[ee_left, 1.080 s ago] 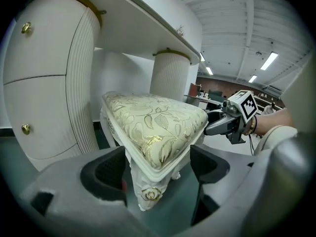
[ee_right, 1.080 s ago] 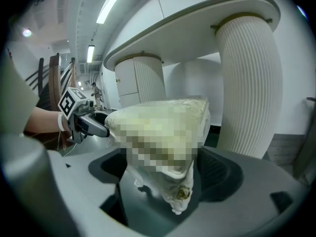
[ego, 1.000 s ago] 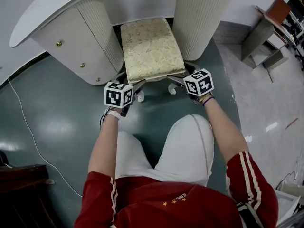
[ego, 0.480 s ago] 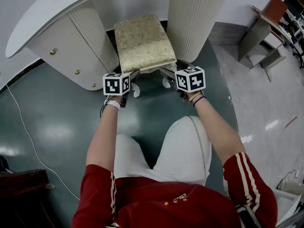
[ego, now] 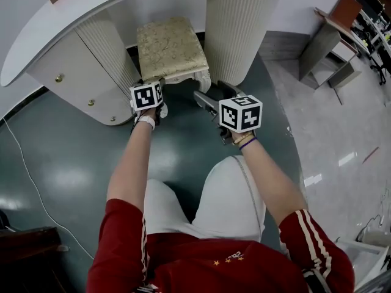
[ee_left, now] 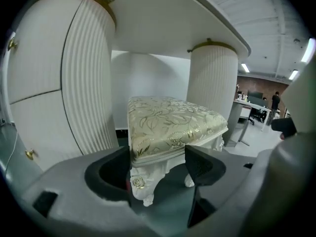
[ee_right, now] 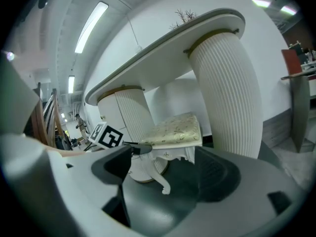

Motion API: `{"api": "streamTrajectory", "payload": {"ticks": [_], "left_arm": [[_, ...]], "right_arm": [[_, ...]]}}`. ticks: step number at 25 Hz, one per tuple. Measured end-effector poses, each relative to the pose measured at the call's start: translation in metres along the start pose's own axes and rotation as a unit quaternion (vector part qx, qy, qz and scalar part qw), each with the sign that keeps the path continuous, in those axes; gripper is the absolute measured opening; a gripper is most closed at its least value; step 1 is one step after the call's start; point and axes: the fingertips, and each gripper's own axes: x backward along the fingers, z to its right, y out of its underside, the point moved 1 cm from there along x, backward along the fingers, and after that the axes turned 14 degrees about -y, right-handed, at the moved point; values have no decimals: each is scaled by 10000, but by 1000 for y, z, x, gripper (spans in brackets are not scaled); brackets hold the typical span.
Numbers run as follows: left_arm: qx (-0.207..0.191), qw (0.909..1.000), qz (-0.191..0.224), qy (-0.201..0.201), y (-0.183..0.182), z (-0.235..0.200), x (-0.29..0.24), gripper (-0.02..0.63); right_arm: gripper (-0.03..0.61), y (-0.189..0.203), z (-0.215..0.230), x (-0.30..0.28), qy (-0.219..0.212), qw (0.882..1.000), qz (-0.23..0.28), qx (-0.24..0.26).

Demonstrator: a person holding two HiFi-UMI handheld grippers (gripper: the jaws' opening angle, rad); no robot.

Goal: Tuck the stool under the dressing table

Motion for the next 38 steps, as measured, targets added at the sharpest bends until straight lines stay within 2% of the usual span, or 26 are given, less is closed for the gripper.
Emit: {"api": "streamTrajectory", "payload": {"ticks": [4, 6, 7, 10, 14, 21, 24, 30, 34, 36, 38], "left_arm": [[-32, 9997, 102, -239, -23, -4, -24, 332], [103, 9990, 248, -355, -28, -7, -21, 271], [180, 9988, 303, -353, -28, -8, -16, 268], [267, 9987, 417, -140, -22, -6, 0, 270], [13, 9974, 681, 229, -20, 3, 21, 270], [-249, 9910, 1195, 544, -21, 8, 84, 261], [-138, 9874, 1417, 686, -22, 5, 118, 259], [116, 9819, 1789, 619, -16, -22, 179, 257], [-76, 9809, 1856, 571, -15, -27, 213, 256], [-162, 9810, 1803, 694, -24, -22, 229, 256], [-248, 9801, 1724, 948, -39, -15, 249, 256]], "right_arm": [[385, 4, 3, 10, 163, 9998, 68, 65], [383, 6, 9, 16, 316, 9993, 33, 178], [373, 6, 12, 19, 401, 9989, 42, 224], [364, 5, 17, 22, 589, 9979, 131, 228], [350, 3, 7, 12, 615, 9973, 116, 377], [322, -6, -19, 4, 705, 9950, 117, 694], [322, -9, -30, -1, 686, 9931, 17, 955], [322, -23, -46, 7, 768, 9921, 199, 973], [322, -34, -51, 30, 1052, 9889, 452, 952], [322, -32, -48, 39, 1109, 9897, 385, 822], [322, -34, -51, 48, 970, 9929, 238, 648]]}}
